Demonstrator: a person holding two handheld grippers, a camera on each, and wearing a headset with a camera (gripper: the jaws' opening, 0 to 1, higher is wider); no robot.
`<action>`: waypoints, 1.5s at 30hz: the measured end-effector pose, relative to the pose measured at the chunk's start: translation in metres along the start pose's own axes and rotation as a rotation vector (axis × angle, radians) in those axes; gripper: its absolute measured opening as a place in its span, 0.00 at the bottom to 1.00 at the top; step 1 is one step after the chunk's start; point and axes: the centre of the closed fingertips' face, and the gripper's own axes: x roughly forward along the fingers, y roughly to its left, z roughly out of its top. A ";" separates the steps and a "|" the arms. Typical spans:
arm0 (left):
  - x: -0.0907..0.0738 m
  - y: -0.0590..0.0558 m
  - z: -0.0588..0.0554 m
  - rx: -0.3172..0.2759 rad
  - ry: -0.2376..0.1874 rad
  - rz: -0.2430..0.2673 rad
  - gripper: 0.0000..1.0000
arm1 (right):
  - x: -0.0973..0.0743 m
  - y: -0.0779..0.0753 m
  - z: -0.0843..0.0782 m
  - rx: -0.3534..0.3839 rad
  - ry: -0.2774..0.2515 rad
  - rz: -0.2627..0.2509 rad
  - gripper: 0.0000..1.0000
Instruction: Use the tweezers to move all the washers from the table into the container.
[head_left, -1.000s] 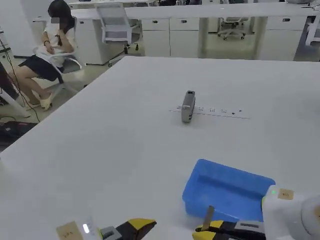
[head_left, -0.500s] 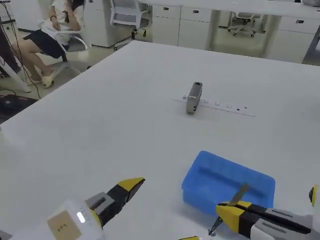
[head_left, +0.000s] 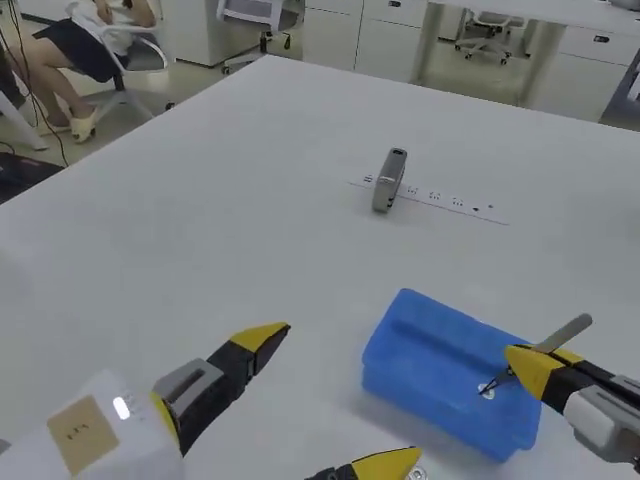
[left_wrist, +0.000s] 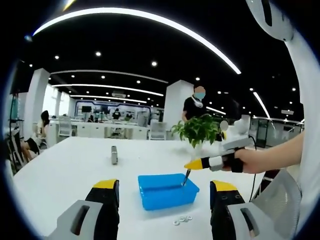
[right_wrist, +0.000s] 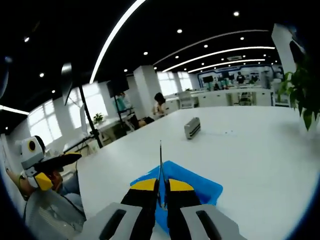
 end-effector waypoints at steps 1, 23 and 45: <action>0.000 0.000 0.000 -0.001 -0.002 -0.001 0.75 | 0.002 -0.002 -0.001 -0.005 0.005 -0.006 0.03; 0.000 0.009 -0.004 -0.030 0.002 0.026 0.70 | 0.023 -0.053 -0.042 -0.026 0.106 -0.110 0.03; -0.004 0.017 0.004 -0.013 -0.038 0.073 0.76 | 0.012 -0.026 -0.025 0.013 0.038 -0.018 0.03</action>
